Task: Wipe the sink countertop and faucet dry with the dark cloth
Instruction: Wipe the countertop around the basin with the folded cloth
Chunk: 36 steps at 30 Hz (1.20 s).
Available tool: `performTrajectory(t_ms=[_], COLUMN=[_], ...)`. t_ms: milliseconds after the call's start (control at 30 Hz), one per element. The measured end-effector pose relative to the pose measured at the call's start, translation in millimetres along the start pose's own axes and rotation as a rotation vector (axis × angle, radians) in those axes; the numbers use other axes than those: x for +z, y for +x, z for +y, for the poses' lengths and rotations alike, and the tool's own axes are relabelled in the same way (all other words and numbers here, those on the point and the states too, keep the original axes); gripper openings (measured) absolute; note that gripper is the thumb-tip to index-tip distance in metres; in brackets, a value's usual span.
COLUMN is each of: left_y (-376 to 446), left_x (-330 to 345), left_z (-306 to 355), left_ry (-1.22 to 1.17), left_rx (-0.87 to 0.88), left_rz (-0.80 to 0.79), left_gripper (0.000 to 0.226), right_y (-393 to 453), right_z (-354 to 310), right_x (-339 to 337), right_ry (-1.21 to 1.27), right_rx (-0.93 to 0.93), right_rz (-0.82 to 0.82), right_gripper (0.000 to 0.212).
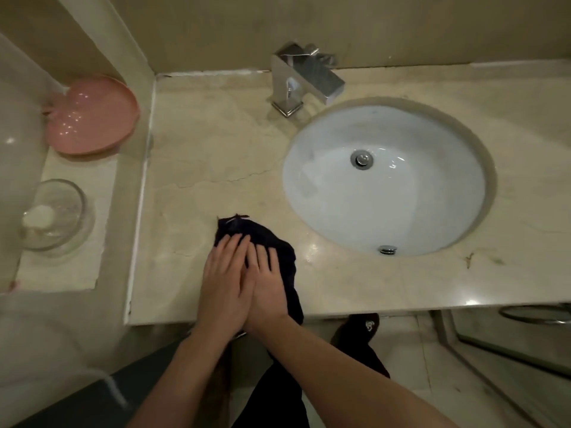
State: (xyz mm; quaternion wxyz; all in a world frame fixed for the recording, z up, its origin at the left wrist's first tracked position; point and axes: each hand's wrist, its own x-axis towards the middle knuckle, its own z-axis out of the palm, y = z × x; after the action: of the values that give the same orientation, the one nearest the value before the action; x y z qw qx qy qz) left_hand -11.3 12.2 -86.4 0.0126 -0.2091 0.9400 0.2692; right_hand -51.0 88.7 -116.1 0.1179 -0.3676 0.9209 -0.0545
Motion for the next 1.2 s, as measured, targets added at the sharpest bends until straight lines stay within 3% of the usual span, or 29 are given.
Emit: performTrajectory(t_ms=[233,600,800,900,1033,1100,1200], left_y=[20.9,34.1,32.9,28.4,21.8,26.7,37.5], left_x=[60.2,147.8,117.5,87.6,78.8,88.7,112.2], left_z=[68.6,224.6,181.0,140.0,129.0,150.8,197.3], left_ry=[-0.036,0.001,0.012,0.058,0.121,0.117,0.087], left_rx=[0.115,0.234,0.319,0.357,0.387,0.43,0.54], left_rz=[-0.054,-0.171,-0.252,-0.173,-0.09,-0.058,-0.079], left_gripper=[0.056,0.05,0.053,0.051,0.038,0.025,0.023], right_y=[-34.8,-97.7,-91.0,-87.9,-102.5,-112.7,-136.4], right_z=[99.3,263.5,225.1,209.5,263.7,304.9,353.9], right_x=[-13.2,-37.2,-36.9,-32.6,-42.2,-49.8,-66.5], right_ry=[0.001,-0.026,0.05,0.116,0.021,-0.01,-0.012], right_rx=[-0.034,0.112,0.261,0.044,-0.309,-0.307,-0.153], right_rz=[0.002,0.027,0.056,0.04,-0.021,-0.001,0.035], right_gripper=[0.08,0.058,0.059,0.058,0.054,0.049,0.06])
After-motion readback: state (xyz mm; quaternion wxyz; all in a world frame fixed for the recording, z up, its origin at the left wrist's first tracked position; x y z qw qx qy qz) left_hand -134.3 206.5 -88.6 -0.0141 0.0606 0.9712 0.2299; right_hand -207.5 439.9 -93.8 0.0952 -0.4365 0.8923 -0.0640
